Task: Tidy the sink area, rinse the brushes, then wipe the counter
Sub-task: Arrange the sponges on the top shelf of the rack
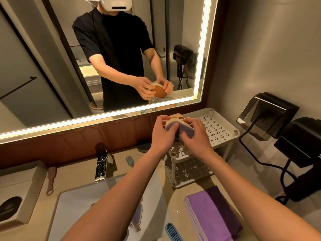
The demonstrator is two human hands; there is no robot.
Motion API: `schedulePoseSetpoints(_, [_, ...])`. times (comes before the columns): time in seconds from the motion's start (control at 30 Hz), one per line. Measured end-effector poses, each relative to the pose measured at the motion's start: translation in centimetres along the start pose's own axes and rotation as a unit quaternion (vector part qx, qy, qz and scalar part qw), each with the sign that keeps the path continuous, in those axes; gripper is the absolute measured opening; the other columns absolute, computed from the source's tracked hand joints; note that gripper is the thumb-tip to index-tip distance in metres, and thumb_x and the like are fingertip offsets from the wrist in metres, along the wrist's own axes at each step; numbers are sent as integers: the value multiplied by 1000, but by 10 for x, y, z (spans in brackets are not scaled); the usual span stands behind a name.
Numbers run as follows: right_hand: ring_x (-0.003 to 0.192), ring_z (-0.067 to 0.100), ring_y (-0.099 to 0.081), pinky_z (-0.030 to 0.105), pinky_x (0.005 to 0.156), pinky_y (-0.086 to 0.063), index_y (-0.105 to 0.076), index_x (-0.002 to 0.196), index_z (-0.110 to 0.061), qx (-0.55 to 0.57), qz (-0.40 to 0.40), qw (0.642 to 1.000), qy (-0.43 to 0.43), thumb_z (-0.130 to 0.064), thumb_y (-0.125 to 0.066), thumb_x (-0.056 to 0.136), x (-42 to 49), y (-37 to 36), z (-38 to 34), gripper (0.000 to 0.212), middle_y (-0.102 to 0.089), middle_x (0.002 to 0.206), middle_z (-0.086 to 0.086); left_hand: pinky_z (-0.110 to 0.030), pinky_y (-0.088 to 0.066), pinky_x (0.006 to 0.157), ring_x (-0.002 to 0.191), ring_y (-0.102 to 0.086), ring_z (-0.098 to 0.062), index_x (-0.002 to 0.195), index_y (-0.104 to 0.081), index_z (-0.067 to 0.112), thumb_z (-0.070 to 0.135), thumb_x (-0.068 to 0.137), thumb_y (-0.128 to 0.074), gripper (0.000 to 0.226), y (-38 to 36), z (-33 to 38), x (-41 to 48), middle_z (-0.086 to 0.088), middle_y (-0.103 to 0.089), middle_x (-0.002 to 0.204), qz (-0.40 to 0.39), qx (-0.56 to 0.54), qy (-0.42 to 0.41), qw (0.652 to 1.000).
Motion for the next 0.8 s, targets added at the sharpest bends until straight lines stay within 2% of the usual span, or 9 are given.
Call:
schedulePoseSetpoints(0.07, [116, 10, -44, 32, 98, -45, -52, 129, -27, -25, -2, 1000, -2, -24, -66, 88, 2, 1, 4, 43, -48, 122, -8, -41, -55, 91, 106, -59, -15, 107, -51, 43, 50, 85, -65, 27, 2, -7, 0, 8, -62, 111, -3, 84, -5, 996])
schedulePoseSetpoints(0.1, [116, 11, -43, 34, 99, -45, -53, 128, -26, -41, -2, 999, 3, -23, -65, 86, 2, 1, 5, 43, -49, 122, -8, -48, -51, 94, 107, -58, -17, 102, -50, 44, 55, 82, -63, 26, 2, -12, 0, 11, -61, 108, -3, 117, 0, 993])
schedulePoseSetpoints(0.17, [116, 13, -41, 37, 102, -43, -55, 125, -23, -68, -1, 998, 15, -18, -65, 83, 2, 1, 8, 43, -50, 122, -6, -52, -47, 96, 107, -56, -20, 96, -49, 39, 52, 83, -64, 24, 0, -20, -2, 10, -58, 109, -11, 166, 4, 986])
schedulePoseSetpoints(0.27, [120, 13, -37, 34, 104, -41, -56, 127, -22, -85, -16, 996, 14, -11, -65, 84, 2, -2, 13, 45, -48, 128, -4, -51, -49, 95, 102, -56, -18, 101, -49, 35, 43, 88, -67, 24, -5, -25, -7, 6, -52, 110, -20, 198, -10, 980])
schedulePoseSetpoints(0.43, [120, 12, -37, 31, 104, -41, -56, 129, -22, -93, -21, 995, 12, -12, -65, 86, 2, -4, 15, 45, -49, 129, -5, -45, -56, 89, 95, -59, -9, 104, -51, 35, 42, 89, -67, 23, -5, -26, -11, 7, -54, 110, -8, 179, -1, 984])
schedulePoseSetpoints(0.53, [122, 14, -39, 34, 107, -39, -58, 129, -20, -101, -26, 994, 27, -14, -66, 86, 1, -6, 14, 45, -51, 130, -3, -43, -45, 94, 102, -57, -13, 112, -52, 36, 46, 89, -63, 28, -4, -30, -13, 7, -57, 113, 8, 223, -4, 975])
schedulePoseSetpoints(0.7, [133, 17, -41, 43, 115, -36, -56, 137, -21, -142, -51, 988, 43, -17, -64, 89, -1, -10, 14, 49, -52, 140, -1, -42, -36, 88, 106, -48, -20, 114, -54, 35, 49, 90, -59, 29, -4, -32, -14, 3, -57, 111, 22, 323, 0, 946])
schedulePoseSetpoints(0.8, [144, 17, -34, 46, 119, -33, -47, 148, -24, -180, -80, 980, 39, -20, -60, 94, -5, -14, 20, 56, -42, 156, -2, -41, -33, 88, 108, -46, -22, 113, -55, 30, 45, 89, -60, 28, -6, -31, -14, 2, -54, 113, 17, 353, -2, 936])
Point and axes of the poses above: each hand's wrist, its own x-axis towards the middle knuckle, its own y-axis out of the back of the hand, z = x × y, the point moved 5 cm from there along x, towards the middle knuckle
